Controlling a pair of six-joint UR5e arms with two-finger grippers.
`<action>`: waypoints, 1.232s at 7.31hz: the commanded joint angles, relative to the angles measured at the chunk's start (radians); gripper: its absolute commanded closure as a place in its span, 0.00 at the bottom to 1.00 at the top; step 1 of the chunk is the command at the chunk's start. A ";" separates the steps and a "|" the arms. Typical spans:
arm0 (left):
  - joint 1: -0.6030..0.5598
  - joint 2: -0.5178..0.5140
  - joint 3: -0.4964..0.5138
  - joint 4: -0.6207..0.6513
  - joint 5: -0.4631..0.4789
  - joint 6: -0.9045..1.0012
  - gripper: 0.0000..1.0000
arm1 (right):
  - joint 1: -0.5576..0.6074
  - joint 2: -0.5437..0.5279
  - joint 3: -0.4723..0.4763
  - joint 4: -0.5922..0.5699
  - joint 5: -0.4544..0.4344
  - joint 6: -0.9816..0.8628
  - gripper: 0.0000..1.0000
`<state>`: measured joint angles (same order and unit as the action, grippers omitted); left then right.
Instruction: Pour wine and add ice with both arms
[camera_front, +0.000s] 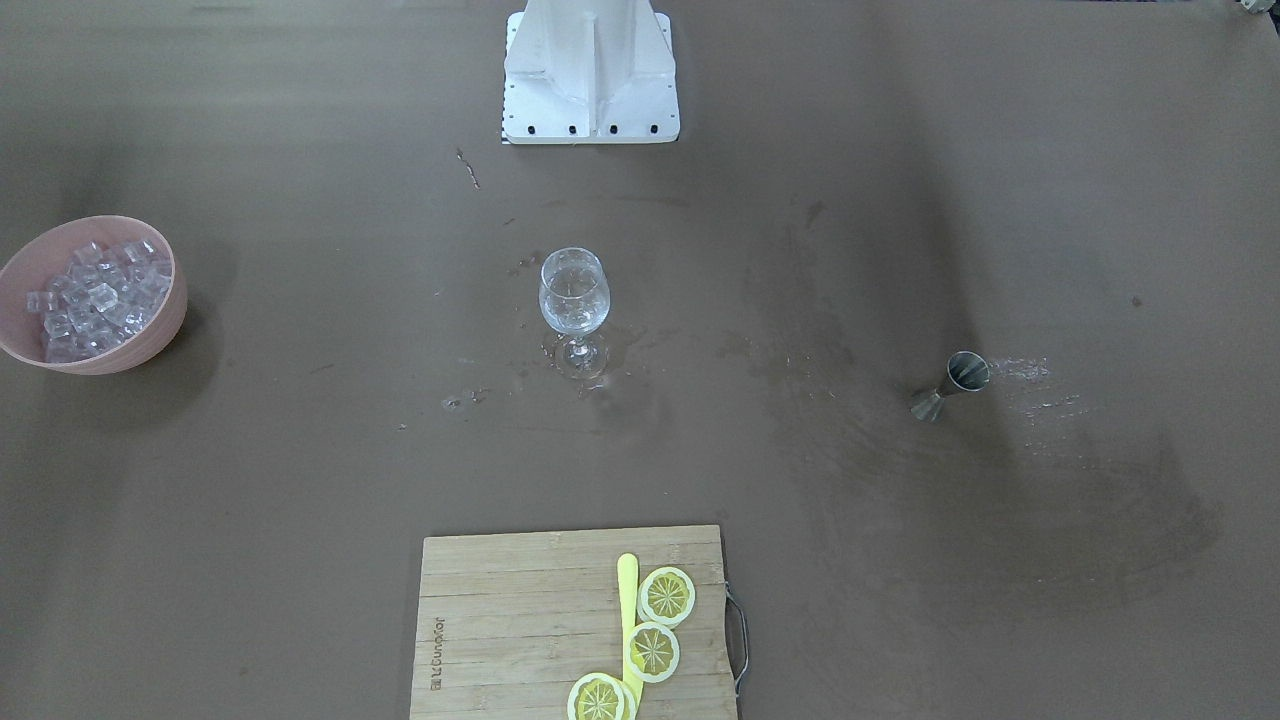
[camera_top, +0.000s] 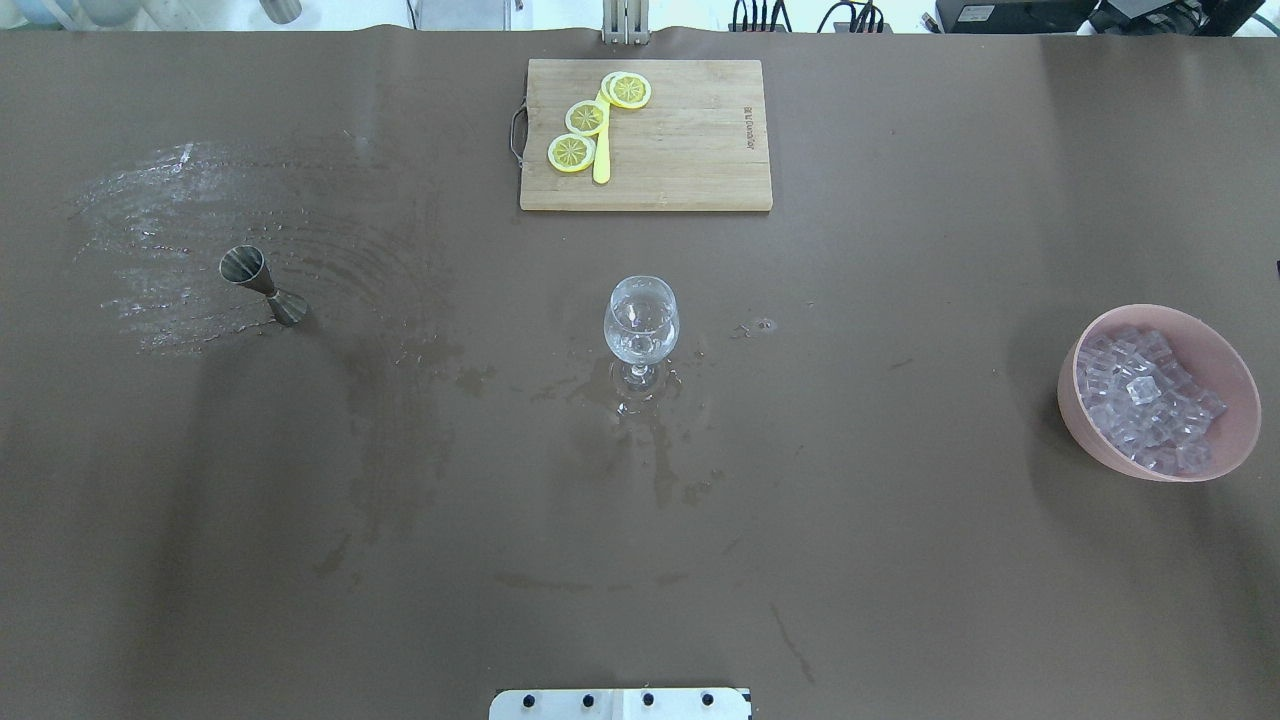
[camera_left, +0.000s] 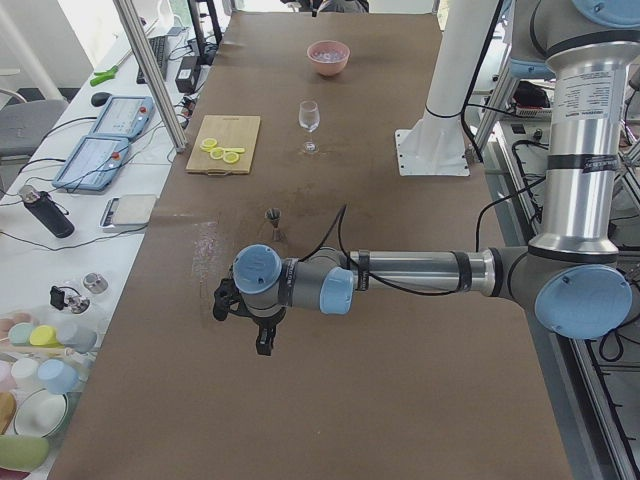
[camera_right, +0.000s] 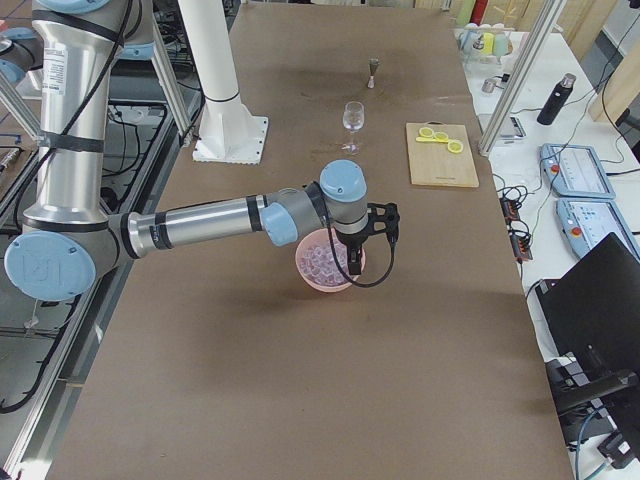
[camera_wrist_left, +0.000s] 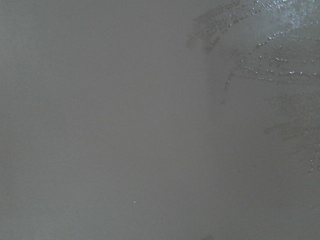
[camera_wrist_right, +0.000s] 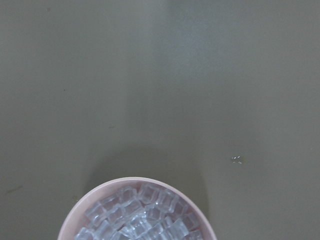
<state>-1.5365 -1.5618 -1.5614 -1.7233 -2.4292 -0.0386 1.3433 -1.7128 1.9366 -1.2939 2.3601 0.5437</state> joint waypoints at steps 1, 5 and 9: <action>-0.001 0.000 -0.008 -0.001 -0.001 0.000 0.02 | -0.146 -0.042 0.053 0.095 -0.111 0.250 0.02; -0.002 0.022 -0.032 -0.002 -0.001 0.002 0.02 | -0.432 -0.108 0.041 0.268 -0.401 0.525 0.05; -0.002 0.022 -0.034 -0.002 -0.001 0.002 0.02 | -0.464 -0.116 0.021 0.275 -0.426 0.526 0.38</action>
<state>-1.5386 -1.5403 -1.5950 -1.7257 -2.4298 -0.0368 0.8859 -1.8270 1.9658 -1.0192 1.9410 1.0694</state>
